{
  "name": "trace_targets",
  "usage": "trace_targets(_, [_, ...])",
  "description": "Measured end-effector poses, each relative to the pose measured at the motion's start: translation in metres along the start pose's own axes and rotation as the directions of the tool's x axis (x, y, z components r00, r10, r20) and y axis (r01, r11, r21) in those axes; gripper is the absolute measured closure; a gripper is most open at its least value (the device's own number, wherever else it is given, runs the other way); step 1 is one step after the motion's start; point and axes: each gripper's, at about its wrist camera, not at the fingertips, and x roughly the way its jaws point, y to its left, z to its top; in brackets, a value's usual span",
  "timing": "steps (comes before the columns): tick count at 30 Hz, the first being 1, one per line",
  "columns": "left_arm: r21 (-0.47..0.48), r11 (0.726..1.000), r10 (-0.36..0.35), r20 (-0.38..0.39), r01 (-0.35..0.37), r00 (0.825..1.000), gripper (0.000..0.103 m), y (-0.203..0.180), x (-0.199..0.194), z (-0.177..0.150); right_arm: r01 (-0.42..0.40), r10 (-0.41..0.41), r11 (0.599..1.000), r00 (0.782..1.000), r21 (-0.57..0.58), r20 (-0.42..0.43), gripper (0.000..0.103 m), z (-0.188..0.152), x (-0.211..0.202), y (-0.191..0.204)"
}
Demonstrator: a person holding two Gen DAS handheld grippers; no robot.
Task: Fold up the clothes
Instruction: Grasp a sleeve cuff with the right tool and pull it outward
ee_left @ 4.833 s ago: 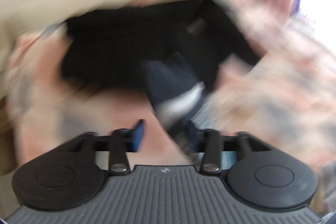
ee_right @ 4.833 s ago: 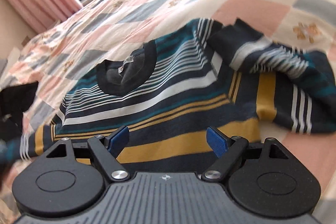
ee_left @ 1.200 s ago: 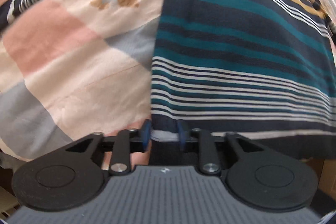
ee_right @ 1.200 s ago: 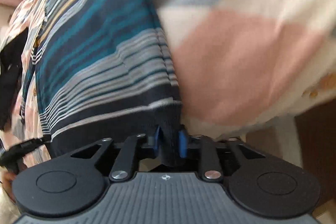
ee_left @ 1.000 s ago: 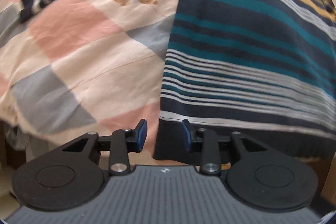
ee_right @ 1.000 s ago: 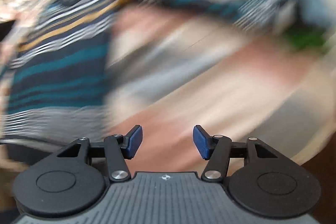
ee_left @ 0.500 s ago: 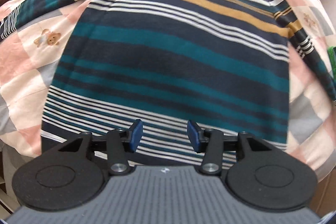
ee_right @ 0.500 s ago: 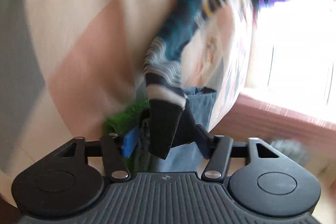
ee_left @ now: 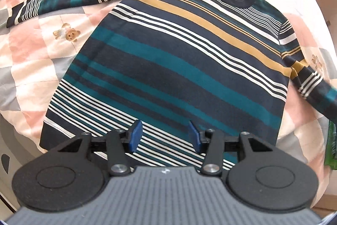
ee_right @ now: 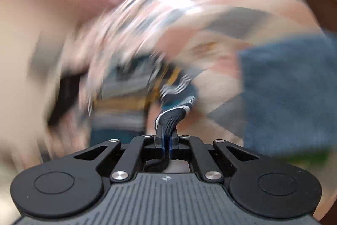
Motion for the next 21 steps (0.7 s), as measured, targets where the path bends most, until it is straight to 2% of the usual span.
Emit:
trace_targets(1, [-0.005,1.0,-0.001,0.0,0.001,1.0,0.059,-0.001,0.001,0.0,-0.003,0.0,0.996,0.999,0.088,0.036,0.099,0.007,-0.009,-0.015])
trace_targets(3, [-0.023,1.0,-0.011,-0.008,0.011,1.0,0.058,-0.003,0.004,0.001,0.022,-0.027,0.996,0.998,0.092,0.056,0.099,0.021,-0.022,-0.025])
trace_targets(5, [-0.034,0.999,-0.018,-0.022,0.018,1.0,0.058,-0.007,0.01,0.002,0.122,-0.123,0.992,0.992,0.033,0.035,0.099,0.031,-0.022,-0.029])
trace_targets(6, [-0.033,0.999,-0.025,-0.026,0.024,0.999,0.058,-0.009,0.012,0.002,0.179,-0.179,0.984,0.984,0.004,0.022,0.1,0.035,-0.02,-0.031])
trace_targets(7, [-0.029,0.999,-0.028,-0.031,0.027,0.999,0.058,-0.012,0.015,0.001,0.243,-0.243,0.97,0.97,0.023,-0.004,0.1,0.038,-0.013,-0.043])
trace_targets(9, [-0.014,1.0,-0.025,-0.037,0.025,0.999,0.058,-0.017,0.016,0.0,0.37,-0.366,0.927,0.928,0.063,-0.06,0.099,0.042,0.0,-0.068])
trace_targets(11, [-0.009,1.0,-0.026,-0.032,0.025,0.999,0.058,-0.018,0.013,-0.002,0.411,-0.404,0.899,0.911,0.149,-0.081,0.099,0.038,0.012,-0.097])
trace_targets(13, [-0.02,1.0,-0.024,-0.031,0.023,0.999,0.055,-0.016,0.011,-0.004,0.404,-0.401,0.894,0.914,0.192,-0.057,0.085,0.026,0.015,-0.11])
trace_targets(14, [-0.03,0.999,-0.018,-0.034,0.017,0.999,0.055,-0.014,0.011,-0.005,0.382,-0.384,0.905,0.923,0.186,-0.029,0.079,0.018,0.014,-0.11])
trace_targets(16, [-0.053,0.999,-0.014,-0.044,0.012,0.999,0.055,-0.01,0.011,-0.006,0.344,-0.351,0.927,0.936,0.149,0.026,0.043,-0.002,0.011,-0.105])
trace_targets(17, [-0.059,0.998,-0.013,-0.05,0.01,0.999,0.055,-0.009,0.012,-0.006,0.343,-0.349,0.933,0.936,0.104,0.045,0.039,-0.012,0.012,-0.099])
trace_targets(19, [-0.061,0.998,-0.011,-0.058,0.007,0.998,0.056,-0.008,0.014,-0.004,0.351,-0.351,0.936,0.932,0.015,0.088,0.038,-0.028,0.018,-0.088])
trace_targets(21, [-0.056,0.998,-0.014,-0.06,0.011,0.998,0.055,-0.01,0.015,-0.001,0.351,-0.347,0.936,0.927,-0.002,0.139,0.038,-0.034,0.026,-0.088])
